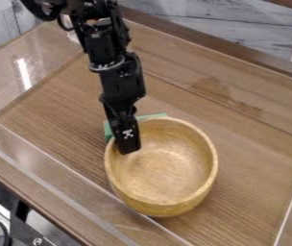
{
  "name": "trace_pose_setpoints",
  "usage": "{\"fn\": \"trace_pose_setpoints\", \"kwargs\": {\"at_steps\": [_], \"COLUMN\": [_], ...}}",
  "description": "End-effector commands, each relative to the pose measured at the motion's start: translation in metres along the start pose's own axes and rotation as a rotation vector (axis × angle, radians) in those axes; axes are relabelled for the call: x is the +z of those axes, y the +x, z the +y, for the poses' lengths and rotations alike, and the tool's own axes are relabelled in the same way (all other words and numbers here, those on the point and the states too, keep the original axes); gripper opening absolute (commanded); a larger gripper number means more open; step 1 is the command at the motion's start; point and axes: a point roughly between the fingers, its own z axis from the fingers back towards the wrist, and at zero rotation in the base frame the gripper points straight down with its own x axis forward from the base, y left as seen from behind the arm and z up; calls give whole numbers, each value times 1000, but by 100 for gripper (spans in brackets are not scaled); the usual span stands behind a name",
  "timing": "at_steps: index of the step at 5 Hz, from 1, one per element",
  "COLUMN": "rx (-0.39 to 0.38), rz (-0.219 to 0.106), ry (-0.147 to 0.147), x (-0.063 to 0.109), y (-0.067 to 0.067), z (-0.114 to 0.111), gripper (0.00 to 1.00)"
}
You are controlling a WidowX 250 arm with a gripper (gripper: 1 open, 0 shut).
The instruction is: Remove the green block from inside the brown bowl and put it on the table
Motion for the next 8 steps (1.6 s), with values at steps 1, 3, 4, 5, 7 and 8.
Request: {"fn": "trace_pose_setpoints", "kwargs": {"at_steps": [1,3,4,5,7,8], "rx": [-1,54,83,111,160,178], "rz": [-24,-13,-5,0,-1,-8], "ry": [34,-19,-48,-74,-108,-117], "x": [4,12,18,24,36,41], "y": [2,-3,-4,-6,-6,-4], "z": [9,1,-3,-8,-14,-16], "gripper": [0,0,0,0,0,0]}}
